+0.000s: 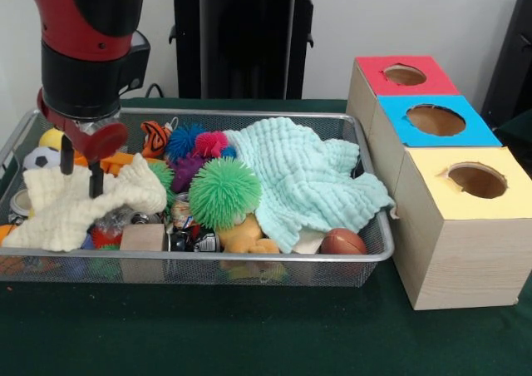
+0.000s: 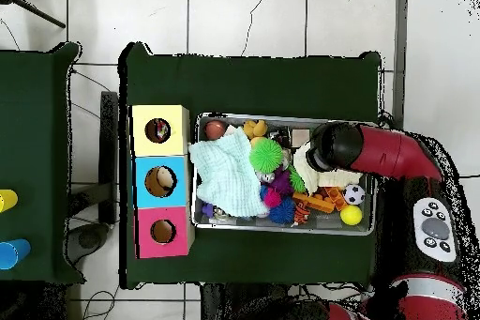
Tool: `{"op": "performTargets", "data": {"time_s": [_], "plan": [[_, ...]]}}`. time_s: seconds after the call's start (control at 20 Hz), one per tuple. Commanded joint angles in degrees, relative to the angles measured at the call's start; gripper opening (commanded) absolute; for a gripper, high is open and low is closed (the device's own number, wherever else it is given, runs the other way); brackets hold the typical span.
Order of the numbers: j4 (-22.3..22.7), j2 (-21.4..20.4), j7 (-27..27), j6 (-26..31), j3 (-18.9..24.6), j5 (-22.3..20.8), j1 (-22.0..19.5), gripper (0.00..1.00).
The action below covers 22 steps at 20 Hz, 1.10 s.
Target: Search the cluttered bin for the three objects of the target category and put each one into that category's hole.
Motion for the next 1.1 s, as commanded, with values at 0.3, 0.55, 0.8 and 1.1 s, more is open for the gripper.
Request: {"op": "performTargets", "data": {"time_s": [0.3,0.55,0.8,1.1], "plan": [[0.33,0.87,-0.82,-6.79,3.11,-0.95,-1.56,1.0],[-0.65,4.2,-1.64,-9.04,5.04,-0.38,-3.03,1.0],[-2.81,10.76,-2.81,-11.3,8.16,0.33,-5.39,1.0],[-3.76,14.92,-6.65,-14.79,13.48,-0.24,-9.05,1.0]]}}
